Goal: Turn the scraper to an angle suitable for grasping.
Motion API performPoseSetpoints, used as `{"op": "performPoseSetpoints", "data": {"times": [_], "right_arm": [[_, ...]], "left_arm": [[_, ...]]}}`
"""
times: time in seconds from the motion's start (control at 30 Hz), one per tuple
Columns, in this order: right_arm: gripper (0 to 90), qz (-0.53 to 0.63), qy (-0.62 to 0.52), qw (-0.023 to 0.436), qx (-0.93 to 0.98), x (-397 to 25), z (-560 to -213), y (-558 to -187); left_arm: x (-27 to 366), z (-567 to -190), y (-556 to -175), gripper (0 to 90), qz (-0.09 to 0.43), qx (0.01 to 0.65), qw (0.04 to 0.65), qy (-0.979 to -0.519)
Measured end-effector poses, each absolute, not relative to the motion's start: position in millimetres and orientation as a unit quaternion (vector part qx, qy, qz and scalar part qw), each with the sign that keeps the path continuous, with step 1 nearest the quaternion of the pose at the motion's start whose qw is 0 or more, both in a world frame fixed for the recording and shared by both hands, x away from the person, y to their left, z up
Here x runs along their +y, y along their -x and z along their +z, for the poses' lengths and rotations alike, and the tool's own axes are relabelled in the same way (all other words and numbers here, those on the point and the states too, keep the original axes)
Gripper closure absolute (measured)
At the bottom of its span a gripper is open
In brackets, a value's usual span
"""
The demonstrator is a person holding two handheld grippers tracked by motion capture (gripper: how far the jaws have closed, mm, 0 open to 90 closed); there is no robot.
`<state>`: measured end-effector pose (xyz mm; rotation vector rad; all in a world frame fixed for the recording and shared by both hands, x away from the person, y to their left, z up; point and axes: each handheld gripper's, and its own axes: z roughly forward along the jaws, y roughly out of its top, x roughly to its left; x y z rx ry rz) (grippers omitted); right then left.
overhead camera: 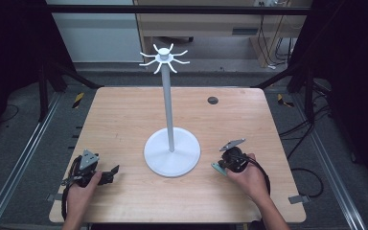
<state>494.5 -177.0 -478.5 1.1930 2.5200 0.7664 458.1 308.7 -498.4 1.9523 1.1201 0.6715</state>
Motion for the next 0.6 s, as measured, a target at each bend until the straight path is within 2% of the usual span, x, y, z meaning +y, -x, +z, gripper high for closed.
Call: {"op": "performPoseSetpoints", "data": {"times": [0.3, 0.6], "right_arm": [[90.0, 0.276, -0.408, 0.104, 0.864, -175.2, -478.9, -488.0], [90.0, 0.268, -0.386, 0.121, 0.875, -172.7, -469.3, -483.3]], "left_arm": [[309.2, -498.2, -458.0, 3.7, 0.265, 0.44, 0.385, -0.767], [310.1, -497.9, -457.8, 3.8, 0.266, 0.439, 0.382, -0.768]]}}
